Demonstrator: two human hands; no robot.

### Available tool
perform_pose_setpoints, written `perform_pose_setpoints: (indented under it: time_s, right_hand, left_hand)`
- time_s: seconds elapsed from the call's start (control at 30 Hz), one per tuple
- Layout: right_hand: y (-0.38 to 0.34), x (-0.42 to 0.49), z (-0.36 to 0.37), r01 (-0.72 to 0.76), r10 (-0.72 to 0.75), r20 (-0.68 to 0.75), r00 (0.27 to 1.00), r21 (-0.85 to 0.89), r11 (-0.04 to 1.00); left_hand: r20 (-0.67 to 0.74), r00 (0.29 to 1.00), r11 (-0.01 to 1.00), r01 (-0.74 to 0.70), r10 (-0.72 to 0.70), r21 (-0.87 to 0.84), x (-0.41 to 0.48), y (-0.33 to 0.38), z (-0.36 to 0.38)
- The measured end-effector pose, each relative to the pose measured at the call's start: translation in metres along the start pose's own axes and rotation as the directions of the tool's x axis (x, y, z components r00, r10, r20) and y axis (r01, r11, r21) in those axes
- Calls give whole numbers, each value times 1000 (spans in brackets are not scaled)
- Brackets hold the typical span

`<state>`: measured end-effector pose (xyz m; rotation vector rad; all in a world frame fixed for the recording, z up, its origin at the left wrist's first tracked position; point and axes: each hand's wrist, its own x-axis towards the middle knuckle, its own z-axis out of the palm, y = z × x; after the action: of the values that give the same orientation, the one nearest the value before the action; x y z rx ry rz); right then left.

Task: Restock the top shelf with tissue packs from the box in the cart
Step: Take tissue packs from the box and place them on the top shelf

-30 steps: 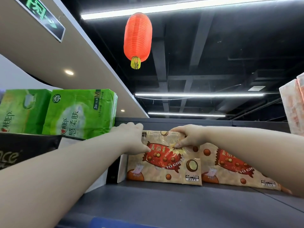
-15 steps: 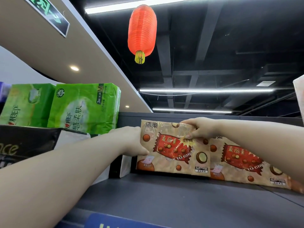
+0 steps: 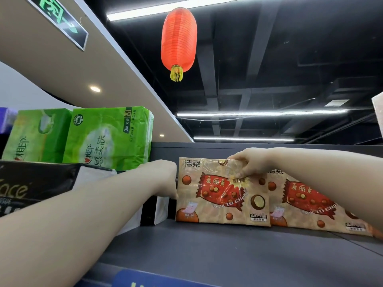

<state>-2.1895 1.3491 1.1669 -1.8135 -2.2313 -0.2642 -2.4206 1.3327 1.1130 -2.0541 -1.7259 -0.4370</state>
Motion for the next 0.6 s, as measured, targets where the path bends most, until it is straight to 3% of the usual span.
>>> perform_pose_setpoints:
  time_s: [0.2,0.6]
  right_hand:
    - [-5,2,9,-8,6,-41,999,-49,999]
    - [0,-13,-20,-74,74,12,997,-36,997]
  left_hand:
    - [3,1000,1000,-9,9,4,1,0,3]
    - [-8,1000,1000,-8,8,12,4,2,4]
